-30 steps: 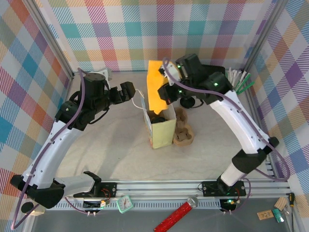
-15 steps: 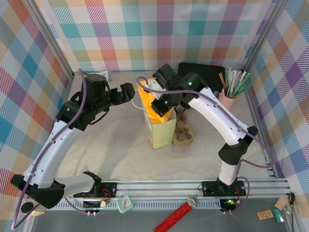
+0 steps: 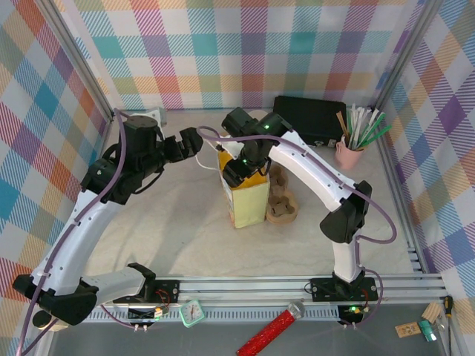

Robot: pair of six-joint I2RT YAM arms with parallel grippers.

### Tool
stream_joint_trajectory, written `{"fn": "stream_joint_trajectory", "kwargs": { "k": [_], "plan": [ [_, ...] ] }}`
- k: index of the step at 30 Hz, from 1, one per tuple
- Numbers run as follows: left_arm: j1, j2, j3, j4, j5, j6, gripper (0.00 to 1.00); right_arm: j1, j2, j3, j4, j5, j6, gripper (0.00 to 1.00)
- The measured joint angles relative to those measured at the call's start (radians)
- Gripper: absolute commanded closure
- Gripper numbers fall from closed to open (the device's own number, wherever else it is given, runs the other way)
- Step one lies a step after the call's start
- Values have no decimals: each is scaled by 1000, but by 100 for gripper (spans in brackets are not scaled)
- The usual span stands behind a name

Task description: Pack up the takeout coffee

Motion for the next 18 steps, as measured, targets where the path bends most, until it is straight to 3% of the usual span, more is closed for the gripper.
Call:
{"fn": "stream_joint_trajectory", "kwargs": {
  "k": [7, 11, 15, 18],
  "plan": [
    [5, -12, -5, 0, -8, -1, 0, -27, -53, 13, 19, 6, 33, 35],
    [7, -11, -14, 1, -9, -3, 0, -62, -136, 19, 66, 2, 71, 25],
    [26, -4, -19, 0, -23, -3, 0, -118, -261, -62, 173, -1, 131, 4],
    [59, 8, -19, -17, -52, -2, 0, -196, -373, -197, 269, 14, 187, 1]
  ]
}}
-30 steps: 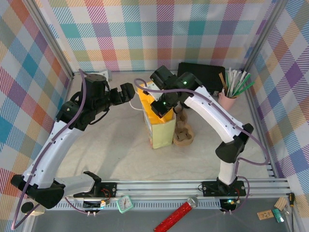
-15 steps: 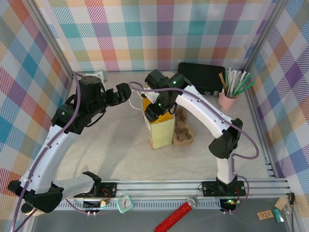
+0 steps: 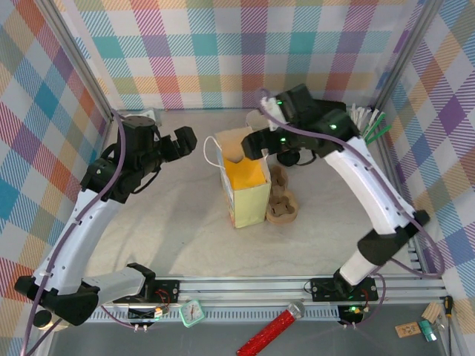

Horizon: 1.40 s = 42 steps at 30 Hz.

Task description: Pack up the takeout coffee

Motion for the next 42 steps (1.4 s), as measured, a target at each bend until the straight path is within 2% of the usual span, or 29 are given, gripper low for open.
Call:
{"fn": "stream_joint_trajectory", "kwargs": {
  "k": [6, 9, 14, 19, 26, 31, 36, 40, 42],
  "plan": [
    [133, 42, -5, -90, -113, 17, 0, -249, -218, -387, 198, 68, 114, 1],
    [188, 27, -94, -57, -176, 42, 0, -351, -298, -586, 290, 130, 136, 1],
    [225, 3, -370, 84, -242, 94, 0, -440, -379, -939, 512, 270, 99, 1],
    [233, 82, -581, 275, -345, 140, 0, -468, -351, -1213, 790, 349, 16, 1],
    [246, 246, -760, 692, -356, 269, 0, -488, -194, -1376, 1214, 360, -56, 1],
    [246, 317, -883, 1011, -285, 372, 0, -497, -96, -1399, 1421, 344, -105, 1],
    [249, 370, -965, 1291, -207, 465, 0, -538, -79, -1475, 1640, 270, -130, 1],
    [285, 400, -1030, 1461, -130, 487, 0, -582, -63, -1554, 1804, 194, -133, 1],
    [301, 422, -1050, 1506, -103, 495, 0, -592, -46, -1570, 1827, 175, -133, 1]
  ]
}}
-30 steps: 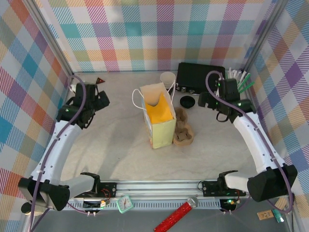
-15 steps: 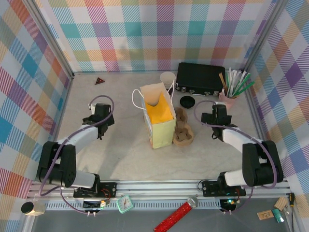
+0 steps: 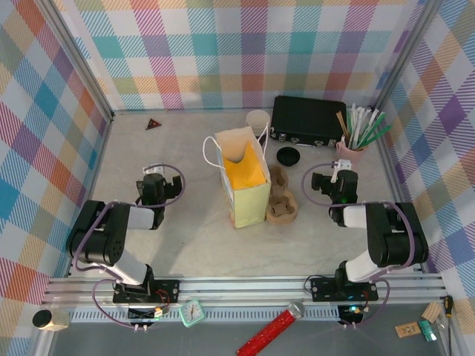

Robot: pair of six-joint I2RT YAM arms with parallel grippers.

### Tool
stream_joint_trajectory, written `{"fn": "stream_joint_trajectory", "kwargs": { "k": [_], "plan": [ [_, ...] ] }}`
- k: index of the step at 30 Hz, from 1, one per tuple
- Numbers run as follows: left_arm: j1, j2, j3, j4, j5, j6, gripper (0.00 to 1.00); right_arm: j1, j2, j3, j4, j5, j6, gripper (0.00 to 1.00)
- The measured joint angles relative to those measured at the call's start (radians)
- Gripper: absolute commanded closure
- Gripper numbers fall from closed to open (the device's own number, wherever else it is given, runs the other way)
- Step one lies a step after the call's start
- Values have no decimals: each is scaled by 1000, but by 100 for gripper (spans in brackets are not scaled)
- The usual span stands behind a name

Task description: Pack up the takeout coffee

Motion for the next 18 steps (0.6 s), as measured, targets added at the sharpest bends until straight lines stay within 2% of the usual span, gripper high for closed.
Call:
{"fn": "stream_joint_trajectory", "kwargs": {
  "k": [7, 18],
  "plan": [
    [12, 8, -2, 73, 57, 3, 0, 0, 5, 0, 59, -33, -1, 1],
    [12, 8, -2, 85, 64, 3, 0, 0, 5, 0, 68, -42, -1, 1]
  ]
}}
